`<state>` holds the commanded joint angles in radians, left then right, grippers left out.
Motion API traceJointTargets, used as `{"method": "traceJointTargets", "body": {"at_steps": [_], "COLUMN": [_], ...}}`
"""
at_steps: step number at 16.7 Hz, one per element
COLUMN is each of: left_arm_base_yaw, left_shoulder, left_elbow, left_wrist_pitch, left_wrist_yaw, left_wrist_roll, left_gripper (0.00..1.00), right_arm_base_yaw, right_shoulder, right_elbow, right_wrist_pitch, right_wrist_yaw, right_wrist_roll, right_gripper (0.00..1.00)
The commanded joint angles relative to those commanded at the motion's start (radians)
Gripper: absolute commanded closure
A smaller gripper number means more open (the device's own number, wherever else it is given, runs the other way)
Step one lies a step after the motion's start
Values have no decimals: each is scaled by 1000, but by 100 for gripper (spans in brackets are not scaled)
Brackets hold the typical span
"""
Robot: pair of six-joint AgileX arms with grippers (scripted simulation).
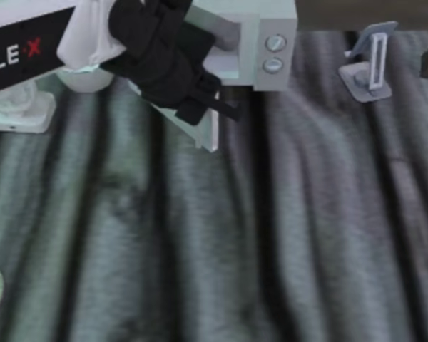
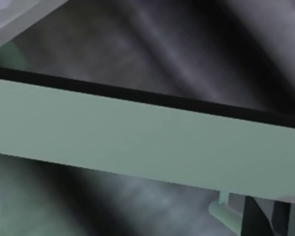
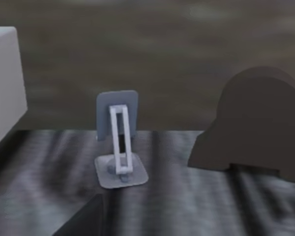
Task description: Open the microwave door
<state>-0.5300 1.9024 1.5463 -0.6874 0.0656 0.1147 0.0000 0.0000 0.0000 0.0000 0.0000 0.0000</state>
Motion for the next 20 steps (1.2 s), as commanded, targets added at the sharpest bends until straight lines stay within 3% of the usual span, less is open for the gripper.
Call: {"method": "traceJointTargets", "body": {"at_steps": [5,12,20], "left_arm_base_yaw": [1,56,56], "left_shoulder": [-3,-60,-60], "left_elbow": [-11,-76,-76], "left_wrist_pitch": [0,-2,-2], "left_wrist_yaw": [14,91,91], "left_wrist_roll": [13,160,160], "left_gripper": [100,100,100], "right_arm_base_yaw": [0,0,0], "right_shoulder": [0,0,0], "right_elbow": [0,0,0], "right_wrist_pitch": [0,0,0], "right_wrist_yaw": [0,0,0], "right_wrist_roll": [0,0,0], "right_gripper": [0,0,0]}}
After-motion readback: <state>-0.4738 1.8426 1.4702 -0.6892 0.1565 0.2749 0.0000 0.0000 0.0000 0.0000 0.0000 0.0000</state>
